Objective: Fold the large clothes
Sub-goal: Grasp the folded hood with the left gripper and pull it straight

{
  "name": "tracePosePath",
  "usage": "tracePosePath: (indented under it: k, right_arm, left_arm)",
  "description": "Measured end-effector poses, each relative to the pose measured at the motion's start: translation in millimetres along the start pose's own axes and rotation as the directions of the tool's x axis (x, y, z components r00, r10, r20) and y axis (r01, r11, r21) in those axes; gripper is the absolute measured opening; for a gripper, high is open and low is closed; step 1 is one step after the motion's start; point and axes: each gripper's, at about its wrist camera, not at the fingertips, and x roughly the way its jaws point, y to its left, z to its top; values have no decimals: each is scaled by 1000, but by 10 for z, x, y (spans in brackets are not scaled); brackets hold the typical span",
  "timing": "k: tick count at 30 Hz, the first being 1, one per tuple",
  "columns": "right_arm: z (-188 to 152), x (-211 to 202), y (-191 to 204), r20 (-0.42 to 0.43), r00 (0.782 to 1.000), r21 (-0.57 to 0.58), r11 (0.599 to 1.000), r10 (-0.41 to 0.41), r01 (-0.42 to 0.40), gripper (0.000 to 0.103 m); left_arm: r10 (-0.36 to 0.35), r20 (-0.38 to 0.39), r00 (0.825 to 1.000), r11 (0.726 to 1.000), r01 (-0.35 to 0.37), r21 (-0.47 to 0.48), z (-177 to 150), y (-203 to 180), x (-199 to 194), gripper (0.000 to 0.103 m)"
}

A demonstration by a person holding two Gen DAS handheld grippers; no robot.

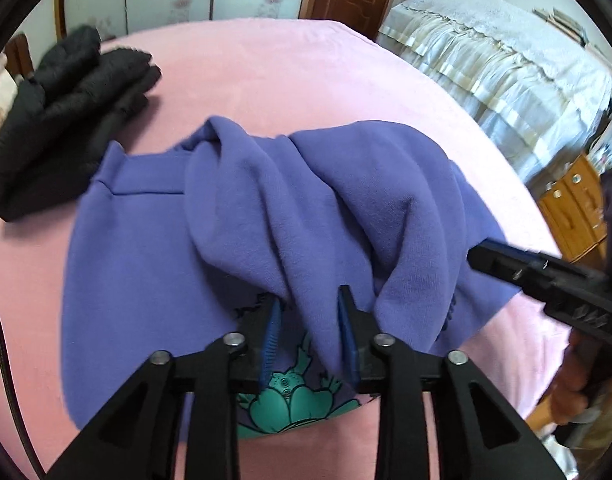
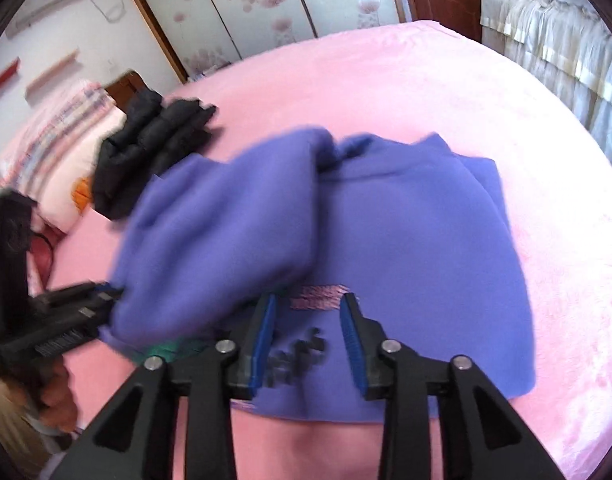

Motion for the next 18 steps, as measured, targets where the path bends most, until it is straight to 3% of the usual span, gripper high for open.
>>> tracePosePath:
  k: [2, 4, 8, 11, 18]
  right_arm:
    - [56, -30, 79, 7, 999, 18, 999, 44, -44, 42]
    - [120, 2, 168, 11, 998, 37, 997, 66, -66, 48]
    - [209, 235, 279, -5, 998, 31, 998, -61, 61, 49]
    - [183, 349, 295, -19, 992, -12, 992, -128, 128, 5]
    - [-122, 450, -22, -61, 983, 14, 985, -171, 172, 4]
  left_arm:
    - [22, 0, 1000, 1000, -22, 9, -42, -21, 9, 39]
    - [21, -5, 1000, 1000, -21, -9, -80, -34, 38, 40]
    - [-16, -11, 1000, 994, 15, -110, -149, 112, 96, 40]
    - [-44, -12, 999, 979, 41, -199, -210, 222, 171, 43]
    - [-53, -27, 998, 956, 43, -290, -501, 337, 389, 45]
